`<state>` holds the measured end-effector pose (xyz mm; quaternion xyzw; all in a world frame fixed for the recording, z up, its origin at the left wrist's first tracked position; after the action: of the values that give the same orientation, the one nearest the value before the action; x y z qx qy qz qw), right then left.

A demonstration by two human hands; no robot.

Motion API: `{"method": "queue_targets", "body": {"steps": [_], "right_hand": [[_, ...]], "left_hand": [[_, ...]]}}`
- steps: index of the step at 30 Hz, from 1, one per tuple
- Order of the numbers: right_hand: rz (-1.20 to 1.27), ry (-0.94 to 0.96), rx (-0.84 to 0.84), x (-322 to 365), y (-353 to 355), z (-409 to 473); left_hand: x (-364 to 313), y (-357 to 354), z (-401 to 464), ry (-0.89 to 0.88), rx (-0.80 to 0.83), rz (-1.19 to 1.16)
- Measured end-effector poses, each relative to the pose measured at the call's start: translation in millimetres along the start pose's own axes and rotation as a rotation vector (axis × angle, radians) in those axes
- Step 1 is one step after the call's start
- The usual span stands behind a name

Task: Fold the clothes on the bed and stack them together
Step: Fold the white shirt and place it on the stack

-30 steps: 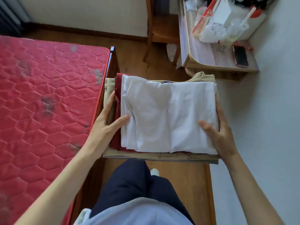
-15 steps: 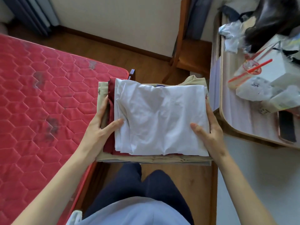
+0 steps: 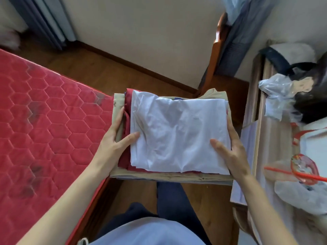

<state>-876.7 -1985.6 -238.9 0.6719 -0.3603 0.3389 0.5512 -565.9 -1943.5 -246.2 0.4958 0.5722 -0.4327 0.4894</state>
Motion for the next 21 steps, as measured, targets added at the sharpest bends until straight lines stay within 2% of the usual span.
{"method": "queue_targets", "body": {"steps": [10,16,21], "right_hand": [[-0.041,0.138,0.164,34,32,215],[-0.060,0.154,0.267,51,3,340],[-0.068,0.183,0.337,94,-38,446]], "left_hand": [[-36,-29,151,-0.018,-0.182,0.019],[-35,-18,243,0.009,-0.251,-0.007],[-48,13,327,-0.014,-0.338,-0.014]]}}
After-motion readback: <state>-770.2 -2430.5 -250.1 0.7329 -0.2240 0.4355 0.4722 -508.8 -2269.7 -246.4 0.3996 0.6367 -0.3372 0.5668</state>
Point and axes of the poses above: each hand's wrist, its own z-axis towards the middle knuckle, its own y-axis out of the back of the hand, x = y × z, the point moved 2 cm from there along z, towards the middle knuckle, and after that the axes turned 4 degrees about -z, right-handed, at the moved point
